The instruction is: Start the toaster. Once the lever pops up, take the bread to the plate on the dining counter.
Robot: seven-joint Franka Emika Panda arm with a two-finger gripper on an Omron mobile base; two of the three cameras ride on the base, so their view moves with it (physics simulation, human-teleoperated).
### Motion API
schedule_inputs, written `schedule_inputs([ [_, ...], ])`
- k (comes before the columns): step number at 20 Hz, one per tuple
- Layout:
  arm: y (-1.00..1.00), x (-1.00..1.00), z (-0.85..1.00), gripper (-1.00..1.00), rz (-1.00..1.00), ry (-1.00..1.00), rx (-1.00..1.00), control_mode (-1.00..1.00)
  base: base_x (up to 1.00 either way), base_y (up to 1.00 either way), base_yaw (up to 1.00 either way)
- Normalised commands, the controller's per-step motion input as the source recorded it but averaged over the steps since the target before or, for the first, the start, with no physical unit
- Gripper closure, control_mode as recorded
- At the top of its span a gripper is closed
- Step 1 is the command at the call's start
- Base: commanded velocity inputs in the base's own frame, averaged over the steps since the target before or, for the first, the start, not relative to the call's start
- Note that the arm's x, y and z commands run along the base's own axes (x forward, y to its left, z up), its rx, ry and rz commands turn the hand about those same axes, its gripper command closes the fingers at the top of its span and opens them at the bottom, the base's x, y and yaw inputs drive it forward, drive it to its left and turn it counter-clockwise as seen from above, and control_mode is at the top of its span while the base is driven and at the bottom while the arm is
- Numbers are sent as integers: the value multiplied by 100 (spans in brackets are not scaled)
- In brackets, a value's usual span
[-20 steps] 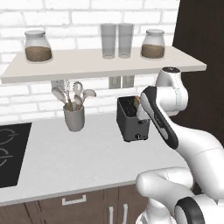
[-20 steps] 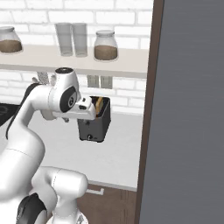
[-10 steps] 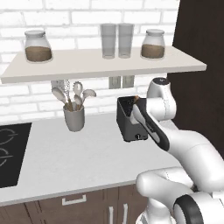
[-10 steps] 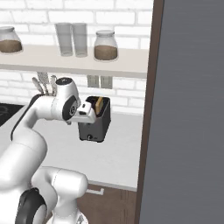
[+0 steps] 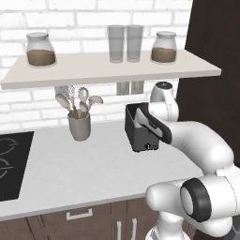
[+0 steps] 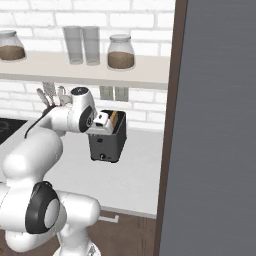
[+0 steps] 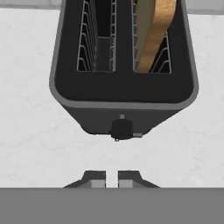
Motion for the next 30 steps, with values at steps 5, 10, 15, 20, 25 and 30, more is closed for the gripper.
schedule_inputs([
  [5,0,1,-17,100,0,0,0,-100,0,0,0],
  [10,0,0,-18,100,-1,0,0,-100,0,0,0],
  [15,-12,1,-13,100,0,0,0,-100,0,0,0],
  [20,-6,6,-3,100,0,0,-1,-100,0,0,0],
  [25,0,17,0,100,0,0,-1,-100,0,0,0],
  [30,3,19,0,100,0,0,0,-100,0,0,0],
])
